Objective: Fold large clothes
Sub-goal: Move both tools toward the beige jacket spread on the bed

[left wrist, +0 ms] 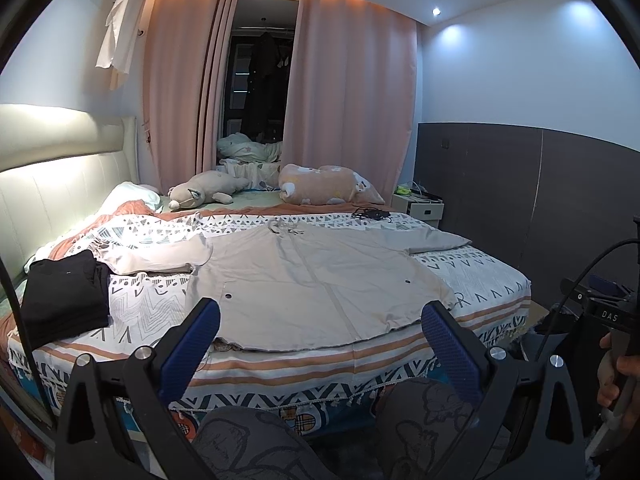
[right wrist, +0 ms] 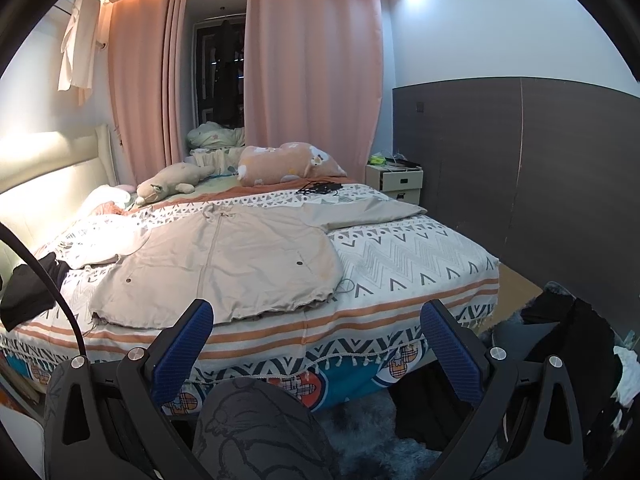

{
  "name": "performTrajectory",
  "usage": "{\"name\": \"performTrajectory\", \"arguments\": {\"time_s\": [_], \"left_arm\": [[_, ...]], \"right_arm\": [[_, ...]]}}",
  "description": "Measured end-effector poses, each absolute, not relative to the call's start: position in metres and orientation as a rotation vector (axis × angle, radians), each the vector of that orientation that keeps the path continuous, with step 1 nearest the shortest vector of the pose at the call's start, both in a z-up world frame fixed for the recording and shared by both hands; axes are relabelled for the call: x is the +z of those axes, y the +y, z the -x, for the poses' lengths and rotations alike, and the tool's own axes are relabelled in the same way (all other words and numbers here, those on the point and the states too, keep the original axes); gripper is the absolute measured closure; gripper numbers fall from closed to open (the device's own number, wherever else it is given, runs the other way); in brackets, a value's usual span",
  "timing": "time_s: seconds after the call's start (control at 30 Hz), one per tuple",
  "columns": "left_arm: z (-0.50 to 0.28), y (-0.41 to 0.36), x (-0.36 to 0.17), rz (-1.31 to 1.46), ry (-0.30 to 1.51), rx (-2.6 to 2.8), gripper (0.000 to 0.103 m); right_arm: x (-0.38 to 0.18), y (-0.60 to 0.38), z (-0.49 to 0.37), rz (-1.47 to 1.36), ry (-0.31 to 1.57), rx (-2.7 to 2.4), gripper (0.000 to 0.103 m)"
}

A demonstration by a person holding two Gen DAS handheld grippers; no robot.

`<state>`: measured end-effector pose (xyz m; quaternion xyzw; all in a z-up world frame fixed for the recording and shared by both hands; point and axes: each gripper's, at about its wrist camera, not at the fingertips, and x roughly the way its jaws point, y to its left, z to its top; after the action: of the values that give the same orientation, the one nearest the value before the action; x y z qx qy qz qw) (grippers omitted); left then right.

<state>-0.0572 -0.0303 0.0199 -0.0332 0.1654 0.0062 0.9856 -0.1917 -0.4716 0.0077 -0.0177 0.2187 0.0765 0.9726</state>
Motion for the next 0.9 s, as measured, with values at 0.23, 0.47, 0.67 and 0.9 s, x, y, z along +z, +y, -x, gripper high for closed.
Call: {"name": "performTrajectory", "arguments": {"time_s": [0.23,0.47,0.67,0.9], "left_arm": [[0.061,-0.029,0.020,0.066,0.330,0.014,0.000],[0.064,-0.029,0.020,0.065,0.327,0.013,0.000],[0.071,-0.027,0.019,0.071,0.320,0.012,0.000],[0.075,-0.024,0.018,0.074,0.314,0.014,0.000]], "right_arm": [[0.004,-0.473,0.191,0.030,0.440,0.154,0.000],[0.001,-0.473,0.194,0.027,0.436,0.152,0.000],[0.001,-0.473,0.199,0.023,0.427,0.149,0.000],[0.001,-0.472,0.202,0.023,0.420,0.151,0.000]]}}
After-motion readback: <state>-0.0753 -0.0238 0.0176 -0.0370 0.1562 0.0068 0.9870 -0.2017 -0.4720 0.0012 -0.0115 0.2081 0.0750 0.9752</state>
